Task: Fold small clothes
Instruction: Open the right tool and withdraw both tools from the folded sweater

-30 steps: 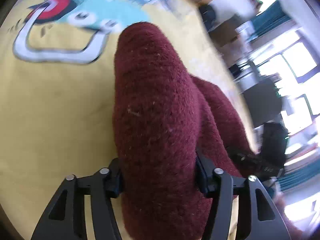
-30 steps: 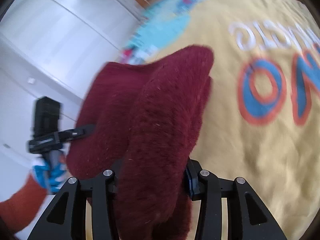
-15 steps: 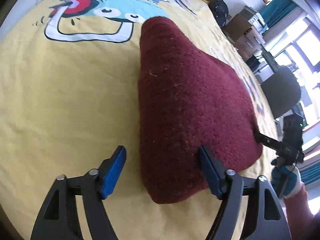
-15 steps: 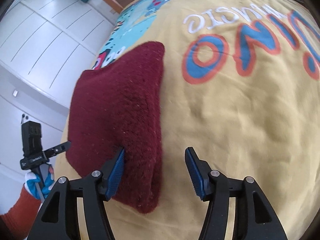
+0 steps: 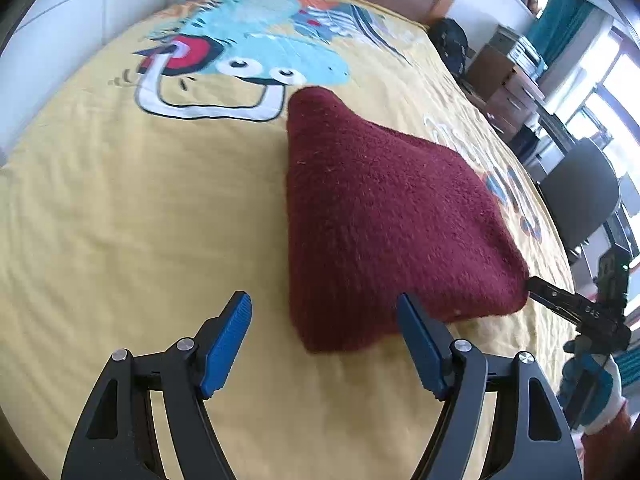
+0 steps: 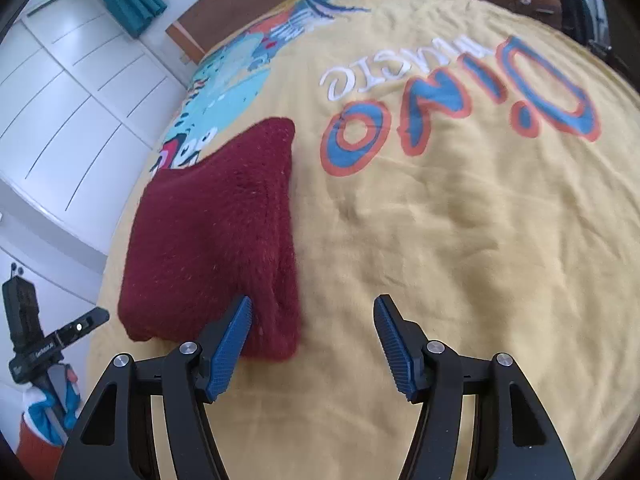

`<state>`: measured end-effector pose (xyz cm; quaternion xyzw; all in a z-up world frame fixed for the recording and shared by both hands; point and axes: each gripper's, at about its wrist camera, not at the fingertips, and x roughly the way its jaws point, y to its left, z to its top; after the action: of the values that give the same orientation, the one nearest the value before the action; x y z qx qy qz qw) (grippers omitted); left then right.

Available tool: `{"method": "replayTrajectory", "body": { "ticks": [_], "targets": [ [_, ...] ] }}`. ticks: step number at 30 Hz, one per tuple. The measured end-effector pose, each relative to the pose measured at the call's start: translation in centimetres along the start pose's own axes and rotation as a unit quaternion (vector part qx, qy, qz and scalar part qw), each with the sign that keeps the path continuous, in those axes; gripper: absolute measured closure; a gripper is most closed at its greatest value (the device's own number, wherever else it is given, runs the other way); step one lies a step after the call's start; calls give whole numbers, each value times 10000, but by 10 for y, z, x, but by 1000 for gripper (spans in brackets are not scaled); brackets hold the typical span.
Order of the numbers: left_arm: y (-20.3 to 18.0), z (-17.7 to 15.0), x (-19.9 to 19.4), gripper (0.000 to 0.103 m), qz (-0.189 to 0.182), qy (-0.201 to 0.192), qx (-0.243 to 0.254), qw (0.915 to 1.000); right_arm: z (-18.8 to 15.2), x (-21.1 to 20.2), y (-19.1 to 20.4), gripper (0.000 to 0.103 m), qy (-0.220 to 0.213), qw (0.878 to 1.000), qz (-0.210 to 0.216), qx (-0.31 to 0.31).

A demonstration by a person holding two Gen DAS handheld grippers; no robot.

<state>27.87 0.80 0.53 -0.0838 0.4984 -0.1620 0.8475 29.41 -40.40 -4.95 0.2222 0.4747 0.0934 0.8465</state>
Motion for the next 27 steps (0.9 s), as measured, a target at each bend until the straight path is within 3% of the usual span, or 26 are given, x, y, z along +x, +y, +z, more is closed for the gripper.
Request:
{"method": "replayTrajectory", "body": {
  "ticks": [13, 27],
  "targets": [
    [-21, -61, -53, 32, 457, -247, 82, 9986, -65, -70, 30, 36, -470, 9978, -296, -348],
    [-11, -122, -93, 27, 772, -334, -182, 9963, -142, -119, 70, 34, -819, 9896, -632, -1004]
  ]
}}
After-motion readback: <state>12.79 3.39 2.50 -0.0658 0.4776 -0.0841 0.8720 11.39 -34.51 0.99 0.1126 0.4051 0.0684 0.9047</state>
